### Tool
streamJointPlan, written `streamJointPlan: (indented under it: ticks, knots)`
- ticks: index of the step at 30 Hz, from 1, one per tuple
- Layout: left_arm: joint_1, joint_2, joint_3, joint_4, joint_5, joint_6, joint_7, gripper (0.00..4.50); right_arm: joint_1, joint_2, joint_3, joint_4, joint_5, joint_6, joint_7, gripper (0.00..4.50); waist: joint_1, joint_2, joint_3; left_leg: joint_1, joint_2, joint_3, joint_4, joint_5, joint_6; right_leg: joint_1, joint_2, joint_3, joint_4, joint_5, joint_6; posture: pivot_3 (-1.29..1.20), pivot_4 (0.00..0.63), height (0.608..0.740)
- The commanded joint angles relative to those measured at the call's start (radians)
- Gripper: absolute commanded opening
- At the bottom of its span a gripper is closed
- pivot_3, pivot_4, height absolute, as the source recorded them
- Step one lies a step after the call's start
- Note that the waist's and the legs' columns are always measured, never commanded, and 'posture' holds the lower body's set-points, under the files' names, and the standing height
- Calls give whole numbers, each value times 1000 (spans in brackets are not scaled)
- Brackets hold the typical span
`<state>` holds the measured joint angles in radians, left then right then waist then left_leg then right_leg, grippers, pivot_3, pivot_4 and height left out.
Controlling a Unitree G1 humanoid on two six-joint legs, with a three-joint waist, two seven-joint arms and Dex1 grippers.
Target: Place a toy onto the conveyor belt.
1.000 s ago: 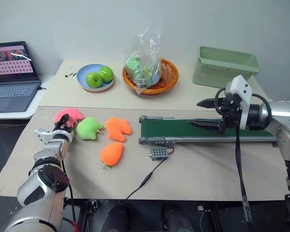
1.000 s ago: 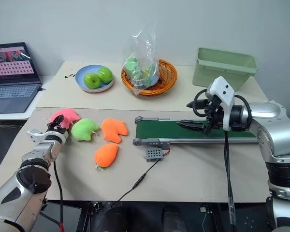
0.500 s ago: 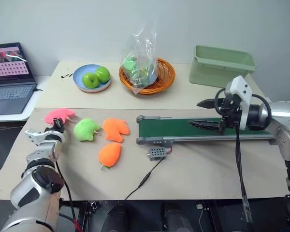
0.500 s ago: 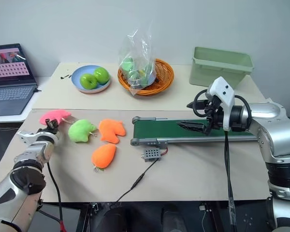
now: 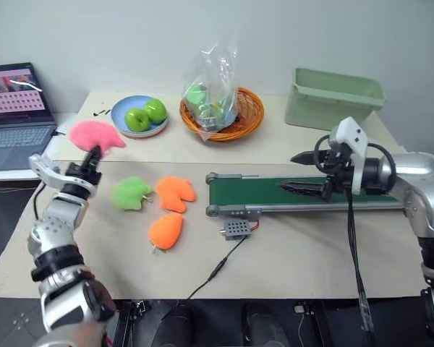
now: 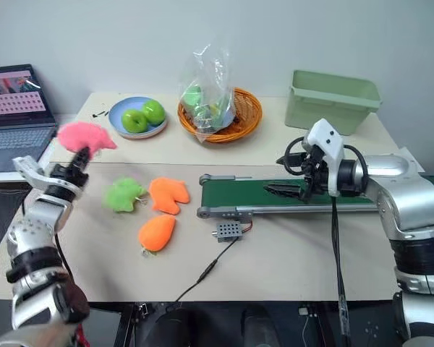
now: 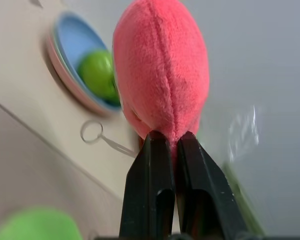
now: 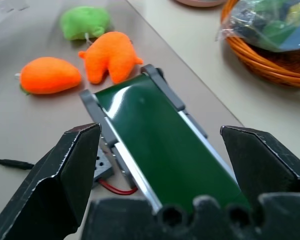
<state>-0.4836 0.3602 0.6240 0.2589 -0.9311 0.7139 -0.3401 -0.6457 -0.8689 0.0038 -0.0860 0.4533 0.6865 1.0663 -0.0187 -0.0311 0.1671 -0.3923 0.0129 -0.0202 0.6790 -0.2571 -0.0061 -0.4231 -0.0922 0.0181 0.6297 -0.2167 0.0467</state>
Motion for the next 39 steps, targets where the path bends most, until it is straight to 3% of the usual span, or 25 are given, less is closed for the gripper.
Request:
streamJointPlan:
  ticks: [1,6,9,12,17,22,29,39]
  knots:
    - [23,5,-24,-215,-85,98,66,60,-43,-7,-2,32,-17,-49,32,4500,1,0,0,0,0,0,0,0,0,0,1,0,0,0,0,0,150,740]
    - [-11,78,-171,-380,-28,170,85,60,-81,6,15,113,-57,-99,38,4500,5,0,0,1,0,0,0,0,0,1,0,-1,0,0,0,0,150,740]
    - [-30,239,-472,-511,234,87,-23,60,-82,17,18,120,-65,-110,43,4500,7,0,0,1,-1,0,0,0,0,1,1,-1,0,0,0,0,150,740]
    - [-80,325,-660,-580,352,55,-113,60,-73,23,10,112,-67,-112,38,4500,9,0,0,0,-1,1,-1,0,0,1,0,-1,-2,0,0,0,150,740]
    - [-141,419,-905,-563,676,-206,-240,60,-41,20,-18,84,-65,-102,20,4500,4,0,0,-1,-1,2,-1,0,0,0,1,0,-3,0,0,0,150,740]
    - [-231,468,-1133,-409,1136,-663,-242,60,4,13,-51,41,-53,-89,-11,4500,8,1,0,0,0,3,-1,0,0,1,1,0,-3,0,-1,0,150,740]
    - [-315,417,-1228,-161,1429,-1068,-184,60,57,10,-94,-14,-39,-70,-55,4500,13,1,0,-2,-1,4,0,0,1,0,1,0,-3,0,0,0,150,740]
    - [-416,314,-1239,189,1597,-1313,-124,60,125,5,-142,-93,-12,-37,-107,4500,18,1,0,-2,-1,4,1,0,1,0,0,0,-2,0,0,0,150,740]
